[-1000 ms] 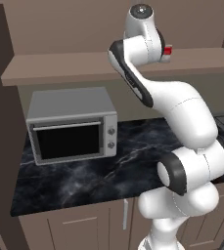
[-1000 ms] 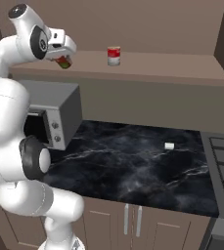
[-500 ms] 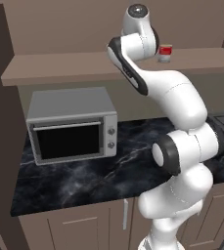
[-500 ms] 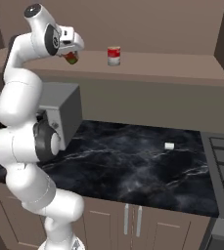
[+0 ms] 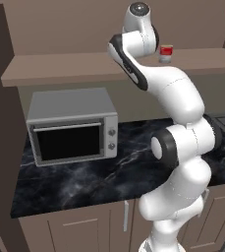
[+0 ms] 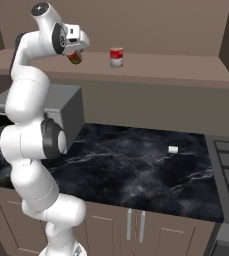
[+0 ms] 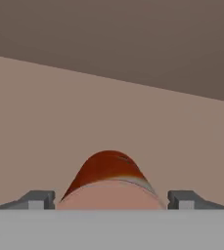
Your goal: Restock the canned food cabinet by taking the new fresh canned food from the counter and placing it in the cabinet. Then, take the old canned food from the cabinet and place it on the counter.
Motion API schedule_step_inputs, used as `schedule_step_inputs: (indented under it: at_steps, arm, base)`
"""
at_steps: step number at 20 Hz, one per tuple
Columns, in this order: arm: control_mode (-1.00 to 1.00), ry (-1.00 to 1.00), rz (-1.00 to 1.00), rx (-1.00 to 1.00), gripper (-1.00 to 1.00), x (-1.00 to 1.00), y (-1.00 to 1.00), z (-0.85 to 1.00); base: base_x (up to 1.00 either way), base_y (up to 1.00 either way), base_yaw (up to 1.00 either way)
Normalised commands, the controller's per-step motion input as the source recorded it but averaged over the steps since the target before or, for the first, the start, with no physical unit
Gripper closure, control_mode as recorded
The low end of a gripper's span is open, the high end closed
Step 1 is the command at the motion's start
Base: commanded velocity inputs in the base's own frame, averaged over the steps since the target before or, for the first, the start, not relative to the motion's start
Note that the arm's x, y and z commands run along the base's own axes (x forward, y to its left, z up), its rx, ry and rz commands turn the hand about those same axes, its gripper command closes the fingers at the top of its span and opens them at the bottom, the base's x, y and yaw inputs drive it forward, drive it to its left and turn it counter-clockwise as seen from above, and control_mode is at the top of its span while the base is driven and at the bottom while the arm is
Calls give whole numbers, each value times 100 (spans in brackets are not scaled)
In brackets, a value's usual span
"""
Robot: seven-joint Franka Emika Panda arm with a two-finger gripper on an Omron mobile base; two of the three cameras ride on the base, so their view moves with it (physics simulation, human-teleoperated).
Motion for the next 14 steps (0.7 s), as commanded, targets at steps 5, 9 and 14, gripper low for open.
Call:
schedule_step_inputs:
  at_steps: [5, 9, 14]
  arm:
    - [-100, -11, 0, 0, -100, 9, 0, -1]
    - [-100, -20, 0, 1, -100, 3, -1, 0]
    - [-100, -23, 0, 1, -100, 24, 0, 0]
  base:
    - [0, 0, 0]
    - [0, 0, 0]
    - [0, 0, 0]
